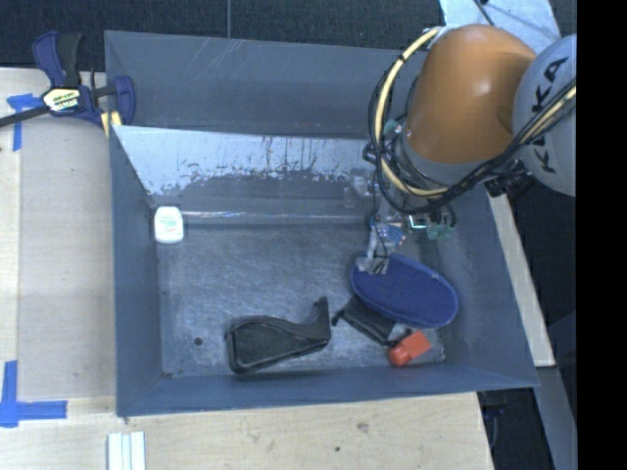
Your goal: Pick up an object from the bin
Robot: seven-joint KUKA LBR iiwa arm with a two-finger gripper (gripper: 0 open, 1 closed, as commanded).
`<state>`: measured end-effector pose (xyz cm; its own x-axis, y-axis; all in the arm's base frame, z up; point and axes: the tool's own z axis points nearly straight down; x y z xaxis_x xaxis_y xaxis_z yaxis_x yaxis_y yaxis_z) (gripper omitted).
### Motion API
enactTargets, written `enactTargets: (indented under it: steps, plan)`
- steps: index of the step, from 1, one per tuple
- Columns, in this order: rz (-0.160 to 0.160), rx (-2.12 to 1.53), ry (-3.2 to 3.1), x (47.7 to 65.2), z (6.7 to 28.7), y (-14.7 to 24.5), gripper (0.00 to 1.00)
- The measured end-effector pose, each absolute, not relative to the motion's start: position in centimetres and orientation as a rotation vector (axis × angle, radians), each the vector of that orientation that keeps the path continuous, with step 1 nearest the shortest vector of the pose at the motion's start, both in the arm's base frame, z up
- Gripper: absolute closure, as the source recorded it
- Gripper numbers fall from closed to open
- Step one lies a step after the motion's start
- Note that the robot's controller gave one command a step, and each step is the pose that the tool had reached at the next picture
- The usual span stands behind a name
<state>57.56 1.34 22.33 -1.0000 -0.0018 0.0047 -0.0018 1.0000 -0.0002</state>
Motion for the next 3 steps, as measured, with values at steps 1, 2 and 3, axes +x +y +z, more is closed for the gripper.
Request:
enactTargets:
  steps: [1,2,3]
  plan:
    - [0.001,-0.065,-3.151,58.5,28.2,-0.9,0.0]
    - [0.003,-0.008,-3.135,53.5,17.2,-8.4,0.0]
    - [0.0,0.047,-3.147,49.3,7.9,-7.3,0.0]
